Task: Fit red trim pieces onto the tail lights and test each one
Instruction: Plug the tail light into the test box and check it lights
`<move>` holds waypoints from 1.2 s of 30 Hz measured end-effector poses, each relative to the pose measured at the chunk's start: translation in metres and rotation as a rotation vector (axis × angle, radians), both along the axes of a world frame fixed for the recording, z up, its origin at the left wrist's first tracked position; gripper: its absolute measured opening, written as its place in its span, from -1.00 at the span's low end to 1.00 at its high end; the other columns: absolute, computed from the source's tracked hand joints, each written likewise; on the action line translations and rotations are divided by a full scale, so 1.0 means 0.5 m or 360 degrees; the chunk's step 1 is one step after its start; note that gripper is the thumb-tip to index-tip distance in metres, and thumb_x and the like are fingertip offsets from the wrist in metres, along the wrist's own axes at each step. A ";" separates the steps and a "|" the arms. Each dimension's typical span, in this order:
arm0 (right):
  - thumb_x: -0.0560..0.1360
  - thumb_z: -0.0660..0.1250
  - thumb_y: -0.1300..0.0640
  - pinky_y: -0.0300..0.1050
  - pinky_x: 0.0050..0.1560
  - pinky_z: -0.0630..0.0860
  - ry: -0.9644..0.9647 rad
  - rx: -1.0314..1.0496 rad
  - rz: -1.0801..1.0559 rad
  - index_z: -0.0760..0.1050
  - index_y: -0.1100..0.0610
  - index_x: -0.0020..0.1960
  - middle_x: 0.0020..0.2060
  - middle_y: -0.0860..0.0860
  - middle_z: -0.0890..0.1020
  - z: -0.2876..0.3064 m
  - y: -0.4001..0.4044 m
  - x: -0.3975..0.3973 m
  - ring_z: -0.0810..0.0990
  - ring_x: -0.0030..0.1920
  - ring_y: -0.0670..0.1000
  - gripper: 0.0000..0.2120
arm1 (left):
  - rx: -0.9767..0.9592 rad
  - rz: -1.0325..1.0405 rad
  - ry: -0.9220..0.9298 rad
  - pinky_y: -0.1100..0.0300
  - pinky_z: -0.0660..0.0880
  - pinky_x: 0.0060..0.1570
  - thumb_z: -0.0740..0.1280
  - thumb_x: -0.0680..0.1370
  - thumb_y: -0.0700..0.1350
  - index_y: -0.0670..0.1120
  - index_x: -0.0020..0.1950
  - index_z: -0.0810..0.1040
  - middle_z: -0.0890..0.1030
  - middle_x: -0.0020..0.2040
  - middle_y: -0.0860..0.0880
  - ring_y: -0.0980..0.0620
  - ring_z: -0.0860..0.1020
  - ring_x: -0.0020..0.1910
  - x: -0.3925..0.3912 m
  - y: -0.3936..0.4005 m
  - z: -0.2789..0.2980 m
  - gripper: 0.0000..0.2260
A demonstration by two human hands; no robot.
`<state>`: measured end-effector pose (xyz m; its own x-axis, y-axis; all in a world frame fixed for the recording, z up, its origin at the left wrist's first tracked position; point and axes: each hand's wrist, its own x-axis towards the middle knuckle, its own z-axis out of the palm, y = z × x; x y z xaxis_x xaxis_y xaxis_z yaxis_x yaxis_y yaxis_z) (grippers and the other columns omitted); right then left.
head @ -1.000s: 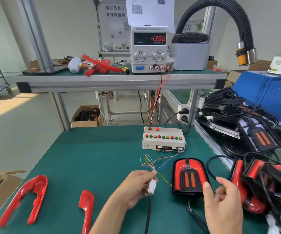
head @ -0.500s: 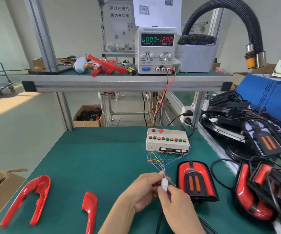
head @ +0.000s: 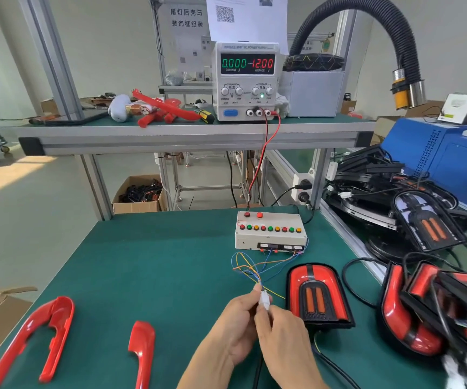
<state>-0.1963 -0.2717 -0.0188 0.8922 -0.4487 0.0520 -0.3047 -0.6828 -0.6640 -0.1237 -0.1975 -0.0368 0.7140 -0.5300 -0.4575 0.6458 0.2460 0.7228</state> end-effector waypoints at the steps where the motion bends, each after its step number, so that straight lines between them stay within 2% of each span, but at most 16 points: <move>1: 0.70 0.09 -0.09 -0.04 -0.12 0.26 -0.0006 -0.0021 0.0001 0.46 0.04 -0.17 -0.08 0.10 0.69 -0.004 0.000 0.000 0.59 0.04 0.15 -0.64 | 0.0016 0.0011 0.0018 0.15 0.42 -0.19 0.29 0.65 -0.01 -0.11 -0.24 0.60 0.51 -0.33 -0.04 0.03 0.48 -0.36 -0.002 -0.002 -0.001 -0.68; 5: 0.69 0.07 -0.13 -0.06 -0.06 0.27 0.0089 -0.0205 0.0068 0.50 0.07 -0.06 -0.03 0.04 0.65 -0.020 0.018 -0.004 0.58 0.11 0.09 -0.63 | -0.0064 0.0202 0.0220 0.16 0.34 -0.35 0.23 0.68 0.04 -0.13 -0.20 0.49 0.44 -0.34 -0.06 0.02 0.37 -0.45 0.011 -0.002 -0.003 -0.66; 9: 0.65 0.13 -0.21 -0.07 -0.10 0.25 0.0163 -0.0012 0.0007 0.43 0.05 -0.11 -0.09 0.01 0.57 -0.028 0.017 -0.009 0.58 0.11 0.09 -0.64 | 0.0273 0.0222 -0.0058 0.20 0.38 -0.41 0.20 0.69 0.11 -0.17 -0.21 0.55 0.53 -0.36 -0.08 0.01 0.42 -0.49 0.010 0.003 -0.002 -0.57; 11: 0.63 0.16 -0.25 -0.07 -0.11 0.31 0.0169 0.0028 0.0039 0.37 0.02 -0.20 -0.20 -0.01 0.54 -0.027 0.010 -0.019 0.54 -0.03 0.04 -0.61 | 0.0554 0.0360 -0.0282 0.18 0.49 -0.38 0.12 0.71 0.14 -0.19 -0.15 0.61 0.65 -0.28 -0.13 -0.01 0.54 -0.47 -0.003 0.015 0.002 -0.50; 13: 0.58 0.27 -0.24 -0.15 -0.22 0.32 0.0080 0.0167 0.0043 0.29 0.03 -0.34 -0.42 -0.03 0.44 -0.026 0.000 -0.032 0.42 -0.28 -0.06 -0.53 | 0.0844 0.0558 -0.0529 0.04 0.61 -0.19 0.06 0.70 0.17 -0.08 -0.09 0.60 0.67 -0.13 -0.14 -0.07 0.63 -0.34 -0.024 0.036 0.004 -0.54; 15: 0.55 0.36 -0.20 -0.22 -0.37 0.31 -0.0004 0.0489 0.0002 0.32 0.05 -0.40 -0.56 -0.04 0.40 -0.015 -0.015 -0.043 0.34 -0.48 -0.08 -0.51 | 0.1079 0.0690 -0.0728 -0.11 0.58 0.01 0.06 0.68 0.18 -0.03 -0.10 0.53 0.63 -0.12 -0.07 -0.13 0.63 -0.16 -0.054 0.061 0.006 -0.60; 16: 0.55 0.39 -0.16 -0.25 -0.46 0.29 -0.0030 0.0744 -0.0023 0.37 0.05 -0.40 -0.59 -0.04 0.41 -0.009 -0.025 -0.047 0.34 -0.55 -0.09 -0.53 | 0.1125 0.0720 -0.0773 -0.11 0.55 0.04 0.07 0.67 0.17 -0.03 -0.11 0.54 0.63 -0.14 -0.04 -0.11 0.62 -0.13 -0.072 0.074 0.006 -0.61; 18: 0.57 0.43 -0.02 -0.24 -0.54 0.36 -0.0116 0.1378 -0.0114 0.51 0.12 -0.28 -0.53 0.06 0.52 0.005 -0.039 -0.042 0.44 -0.58 -0.02 -0.68 | 0.1045 0.0636 -0.0826 0.04 0.53 -0.07 0.14 0.66 0.18 0.03 -0.15 0.62 0.68 -0.22 0.03 0.01 0.63 -0.23 -0.114 0.100 0.011 -0.62; 21: 0.58 0.40 0.23 -0.23 -0.54 0.53 -0.0371 0.2185 -0.0270 0.53 0.26 -0.14 -0.42 0.13 0.58 0.051 -0.065 -0.017 0.61 -0.50 0.01 -0.85 | 0.0978 0.0207 -0.0945 0.28 0.52 -0.21 0.33 0.54 0.25 0.14 -0.19 0.65 0.71 -0.31 0.04 0.09 0.65 -0.33 -0.169 0.120 0.018 -0.75; 23: 0.58 0.36 0.32 -0.22 -0.47 0.61 -0.0645 0.2461 -0.0310 0.52 0.26 -0.15 -0.44 0.11 0.57 0.090 -0.101 0.004 0.65 -0.46 0.02 -0.87 | 0.1053 0.0178 -0.0990 0.34 0.49 -0.27 0.49 0.45 0.06 0.06 -0.16 0.63 0.68 -0.38 0.02 0.04 0.61 -0.40 -0.186 0.125 0.003 -0.89; 25: 0.58 0.32 0.36 -0.17 -0.32 0.68 -0.0969 0.2529 -0.0334 0.50 0.25 -0.16 -0.46 0.06 0.56 0.125 -0.146 0.018 0.67 -0.43 0.00 -0.86 | 0.1099 0.0197 -0.0976 0.30 0.44 -0.29 0.53 0.45 -0.16 -0.03 -0.11 0.61 0.65 -0.41 -0.03 0.05 0.49 -0.46 -0.190 0.128 -0.011 -0.88; 27: 0.58 0.32 0.37 -0.07 -0.14 0.71 -0.1228 0.2481 -0.0337 0.48 0.25 -0.17 -0.46 0.04 0.55 0.151 -0.193 0.017 0.70 -0.37 0.00 -0.84 | 0.1129 0.0144 -0.0936 0.32 0.44 -0.28 0.49 0.47 -0.21 -0.07 -0.11 0.59 0.67 -0.40 -0.02 0.08 0.48 -0.45 -0.186 0.123 -0.010 -0.89; 30: 0.59 0.34 0.35 -0.05 0.02 0.69 -0.1457 0.2129 -0.0386 0.53 0.20 -0.15 -0.36 0.08 0.65 0.154 -0.240 -0.005 0.76 -0.17 0.06 -0.84 | 0.1095 0.0061 -0.0883 0.28 0.53 -0.23 0.48 0.51 -0.09 -0.01 -0.04 0.60 0.69 -0.35 0.03 0.07 0.63 -0.38 -0.173 0.084 -0.002 -0.90; 32: 0.59 0.38 0.28 -0.10 0.03 0.68 -0.1468 0.1648 -0.0604 0.57 0.10 -0.12 -0.25 0.06 0.74 0.132 -0.248 -0.032 0.76 -0.03 0.06 -0.85 | 0.1230 0.0092 -0.0965 0.20 0.56 -0.05 0.46 0.52 0.04 0.07 0.04 0.54 0.68 -0.30 0.11 0.07 0.67 -0.22 -0.162 0.045 -0.008 -0.82; 34: 0.55 0.45 0.14 -0.13 -0.05 0.63 -0.1326 0.0876 -0.0891 0.60 0.01 -0.13 -0.22 -0.07 0.73 0.095 -0.246 -0.072 0.71 -0.09 -0.17 -0.90 | 0.1388 0.0112 -0.1102 0.18 0.50 0.11 0.40 0.54 0.12 0.08 0.14 0.46 0.67 -0.18 0.12 0.07 0.64 -0.05 -0.153 0.008 -0.012 -0.75; 36: 0.50 0.49 0.06 -0.12 -0.15 0.47 -0.1048 0.0291 -0.1003 0.58 -0.04 -0.14 -0.28 -0.18 0.65 0.056 -0.232 -0.113 0.61 -0.16 -0.23 -0.90 | 0.1453 0.0106 -0.1174 0.19 0.45 0.15 0.35 0.57 0.16 0.08 0.18 0.40 0.65 -0.08 0.08 0.06 0.60 0.05 -0.147 -0.022 -0.018 -0.72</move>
<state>-0.2527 -0.3877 0.0092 0.2968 -0.8916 0.3419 -0.1071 -0.3868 -0.9159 -0.1970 -0.2083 -0.0459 0.9788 -0.1710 -0.1122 0.0024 -0.5392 0.8422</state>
